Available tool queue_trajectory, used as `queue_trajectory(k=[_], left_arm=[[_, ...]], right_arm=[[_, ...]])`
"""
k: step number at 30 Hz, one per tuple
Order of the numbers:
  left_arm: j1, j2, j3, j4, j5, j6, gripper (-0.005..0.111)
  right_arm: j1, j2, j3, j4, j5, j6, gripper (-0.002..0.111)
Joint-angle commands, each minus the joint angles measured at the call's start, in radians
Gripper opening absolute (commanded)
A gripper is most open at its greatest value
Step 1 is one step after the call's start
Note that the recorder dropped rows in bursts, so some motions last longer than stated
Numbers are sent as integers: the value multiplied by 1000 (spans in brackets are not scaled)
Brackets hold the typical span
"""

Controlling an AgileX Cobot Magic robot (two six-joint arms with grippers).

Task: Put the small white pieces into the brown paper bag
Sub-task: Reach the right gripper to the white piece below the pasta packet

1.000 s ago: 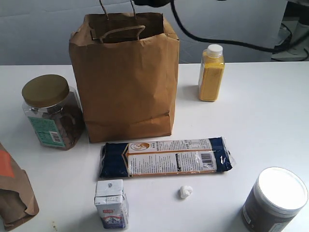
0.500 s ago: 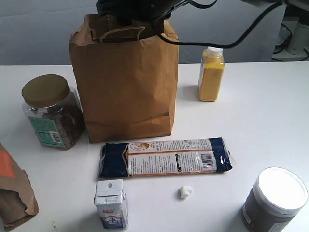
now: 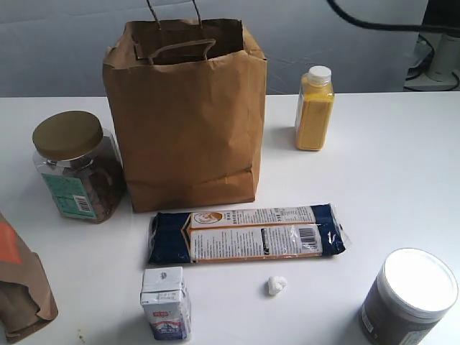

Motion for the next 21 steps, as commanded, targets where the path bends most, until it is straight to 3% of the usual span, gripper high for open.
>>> queue_trajectory(k=[1, 11, 21], left_arm=[[-8, -3, 3, -9, -6, -2, 0], [-8, -3, 3, -9, -6, -2, 0], [-8, -3, 3, -9, -6, -2, 0]], right_arm=[[-18, -113, 207, 21, -36, 35, 0], [14, -173, 529, 234, -27, 35, 0], [94, -122, 706, 270, -102, 33, 0]])
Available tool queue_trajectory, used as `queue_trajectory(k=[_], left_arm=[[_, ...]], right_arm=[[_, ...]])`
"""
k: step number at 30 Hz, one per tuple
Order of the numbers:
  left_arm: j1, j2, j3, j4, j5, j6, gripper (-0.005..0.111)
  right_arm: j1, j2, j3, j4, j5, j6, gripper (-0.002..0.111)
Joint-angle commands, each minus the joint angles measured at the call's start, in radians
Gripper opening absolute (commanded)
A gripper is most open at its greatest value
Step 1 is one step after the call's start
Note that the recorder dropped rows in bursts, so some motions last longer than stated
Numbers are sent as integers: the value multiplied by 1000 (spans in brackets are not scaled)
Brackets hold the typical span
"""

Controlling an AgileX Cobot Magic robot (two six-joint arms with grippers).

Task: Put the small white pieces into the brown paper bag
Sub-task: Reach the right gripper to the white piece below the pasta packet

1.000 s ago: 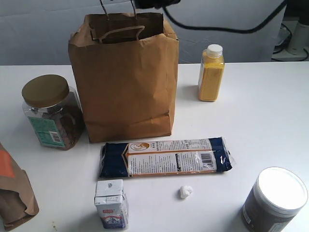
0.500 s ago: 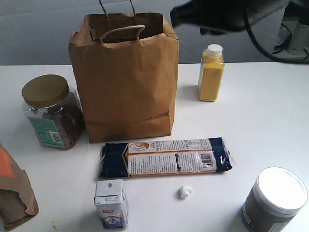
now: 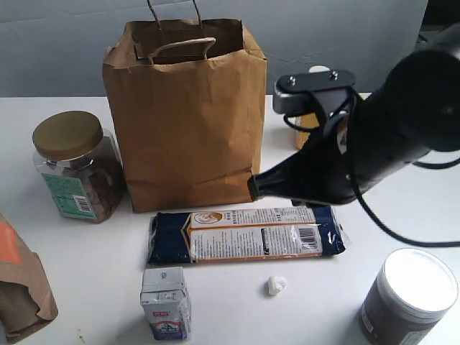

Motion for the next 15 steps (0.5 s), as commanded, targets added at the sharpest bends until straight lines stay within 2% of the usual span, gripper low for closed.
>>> queue_trajectory(k=[1, 4, 9, 12, 15], left_arm=[[-8, -3, 3, -9, -6, -2, 0], [-8, -3, 3, -9, -6, -2, 0], [-8, -3, 3, -9, -6, -2, 0], [-8, -3, 3, -9, -6, -2, 0], [-8, -3, 3, -9, -6, -2, 0]], right_arm=[[32, 55, 66, 20, -74, 3, 0], [41, 114, 86, 39, -96, -15, 8], [55, 204, 86, 54, -106, -20, 33], [64, 247, 86, 65, -115, -20, 41], [71, 282, 86, 79, -130, -22, 41]])
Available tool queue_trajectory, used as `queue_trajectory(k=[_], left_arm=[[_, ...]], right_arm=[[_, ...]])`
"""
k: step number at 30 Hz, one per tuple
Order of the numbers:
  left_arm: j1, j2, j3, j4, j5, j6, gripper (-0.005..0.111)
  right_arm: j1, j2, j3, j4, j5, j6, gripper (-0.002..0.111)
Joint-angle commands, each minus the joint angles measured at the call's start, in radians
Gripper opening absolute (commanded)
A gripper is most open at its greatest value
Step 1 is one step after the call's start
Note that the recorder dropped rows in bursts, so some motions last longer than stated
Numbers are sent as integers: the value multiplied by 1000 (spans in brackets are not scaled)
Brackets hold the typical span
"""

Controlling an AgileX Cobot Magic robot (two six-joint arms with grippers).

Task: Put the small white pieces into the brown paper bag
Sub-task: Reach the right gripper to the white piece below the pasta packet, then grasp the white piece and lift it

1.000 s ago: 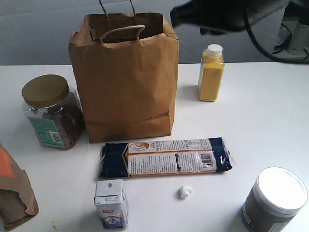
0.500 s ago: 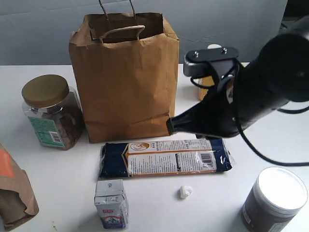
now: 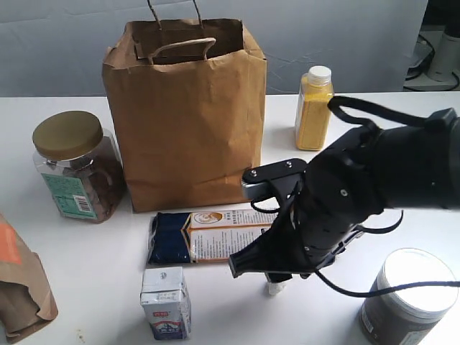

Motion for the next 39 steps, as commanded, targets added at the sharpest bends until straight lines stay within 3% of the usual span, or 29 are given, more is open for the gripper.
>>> queue_trajectory(k=[1, 11, 19, 24, 31, 39], left_arm=[[-8, -3, 3, -9, -6, -2, 0], [-8, -3, 3, -9, -6, -2, 0], [-8, -3, 3, -9, -6, -2, 0], [-8, -3, 3, -9, -6, -2, 0], [-8, -3, 3, -9, -6, -2, 0], [-8, -3, 3, -9, -6, -2, 0]], right_arm=[[12, 47, 4, 23, -33, -11, 41], [18, 142, 4, 23, -78, -13, 39], [18, 139, 4, 23, -95, -13, 0], [40, 54, 34, 23, -158, -13, 0], [188, -238, 187, 23, -525, -13, 0], [237, -380, 107, -39, -622, -44, 0]])
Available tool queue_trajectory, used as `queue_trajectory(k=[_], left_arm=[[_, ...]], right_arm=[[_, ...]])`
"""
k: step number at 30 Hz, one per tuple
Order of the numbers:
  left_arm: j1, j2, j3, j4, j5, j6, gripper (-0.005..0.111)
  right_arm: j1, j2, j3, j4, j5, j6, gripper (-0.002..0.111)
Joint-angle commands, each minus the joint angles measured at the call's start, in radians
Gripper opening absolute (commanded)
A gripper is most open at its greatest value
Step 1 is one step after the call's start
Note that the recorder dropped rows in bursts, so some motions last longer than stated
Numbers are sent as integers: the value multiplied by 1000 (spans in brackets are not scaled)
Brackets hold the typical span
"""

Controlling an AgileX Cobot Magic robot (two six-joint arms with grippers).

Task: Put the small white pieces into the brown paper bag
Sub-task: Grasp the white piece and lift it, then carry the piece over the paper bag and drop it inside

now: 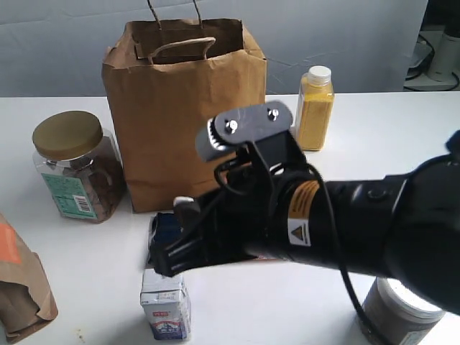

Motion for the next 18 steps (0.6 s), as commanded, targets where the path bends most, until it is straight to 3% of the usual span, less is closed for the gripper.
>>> queue_trajectory(k=[1, 11, 18], left_arm=[[-8, -3, 3, -9, -6, -2, 0], [-8, -3, 3, -9, -6, -2, 0], [-8, -3, 3, -9, -6, -2, 0]], right_arm=[[1, -34, -72, -66, -38, -29, 0], [-92, -6, -367, -196, -32, -33, 0], [-219, 131, -566, -229, 25, -10, 0]])
